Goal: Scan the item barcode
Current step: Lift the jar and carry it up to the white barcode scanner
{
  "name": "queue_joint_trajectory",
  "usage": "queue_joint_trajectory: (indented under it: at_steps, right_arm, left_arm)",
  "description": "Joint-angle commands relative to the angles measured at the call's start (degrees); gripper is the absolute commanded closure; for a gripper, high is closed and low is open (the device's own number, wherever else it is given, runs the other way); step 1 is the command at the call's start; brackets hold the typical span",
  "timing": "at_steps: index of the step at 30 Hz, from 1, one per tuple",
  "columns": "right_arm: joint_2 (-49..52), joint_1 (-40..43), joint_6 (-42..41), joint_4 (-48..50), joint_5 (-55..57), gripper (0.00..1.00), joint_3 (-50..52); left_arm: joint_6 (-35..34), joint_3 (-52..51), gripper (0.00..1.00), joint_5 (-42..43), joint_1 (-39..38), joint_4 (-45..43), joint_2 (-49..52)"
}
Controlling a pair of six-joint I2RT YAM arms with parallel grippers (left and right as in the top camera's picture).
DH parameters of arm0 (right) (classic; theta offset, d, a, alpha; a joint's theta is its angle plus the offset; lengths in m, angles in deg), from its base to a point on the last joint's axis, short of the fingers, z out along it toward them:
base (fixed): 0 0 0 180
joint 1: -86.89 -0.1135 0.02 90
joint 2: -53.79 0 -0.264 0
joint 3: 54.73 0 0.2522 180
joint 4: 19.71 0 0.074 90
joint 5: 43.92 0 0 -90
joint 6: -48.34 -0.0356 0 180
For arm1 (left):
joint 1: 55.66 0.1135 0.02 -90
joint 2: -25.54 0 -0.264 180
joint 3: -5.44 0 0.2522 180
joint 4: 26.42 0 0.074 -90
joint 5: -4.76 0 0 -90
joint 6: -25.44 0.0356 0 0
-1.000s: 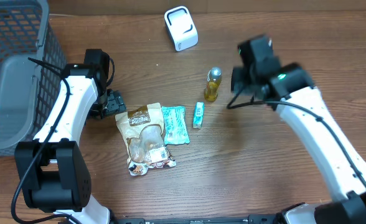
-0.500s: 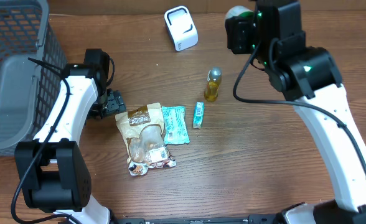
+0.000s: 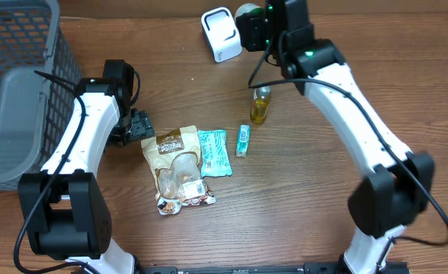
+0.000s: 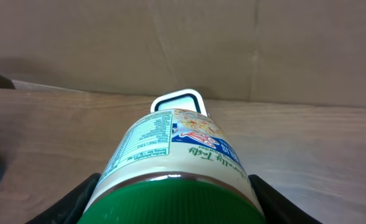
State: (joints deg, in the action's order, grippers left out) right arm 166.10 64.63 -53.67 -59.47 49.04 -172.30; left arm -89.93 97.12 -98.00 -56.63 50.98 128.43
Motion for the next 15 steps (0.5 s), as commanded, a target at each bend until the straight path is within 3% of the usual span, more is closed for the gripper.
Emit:
queue_joint_trajectory:
  at_steps: [1,15]
  right_arm:
    - [1.77,-0.28,-0.15,3.96,-0.35,0.96,-1.27]
    - [12.22,-0.28,-0.46,20.33,-2.25,0.96,-1.27]
  left_arm:
    - [-0.39,-0.31,0.00,-1.18,0.24,-0.09,0.61]
    - [-0.39,-0.31,0.00,-1.18,0.24,-0.09,0.61]
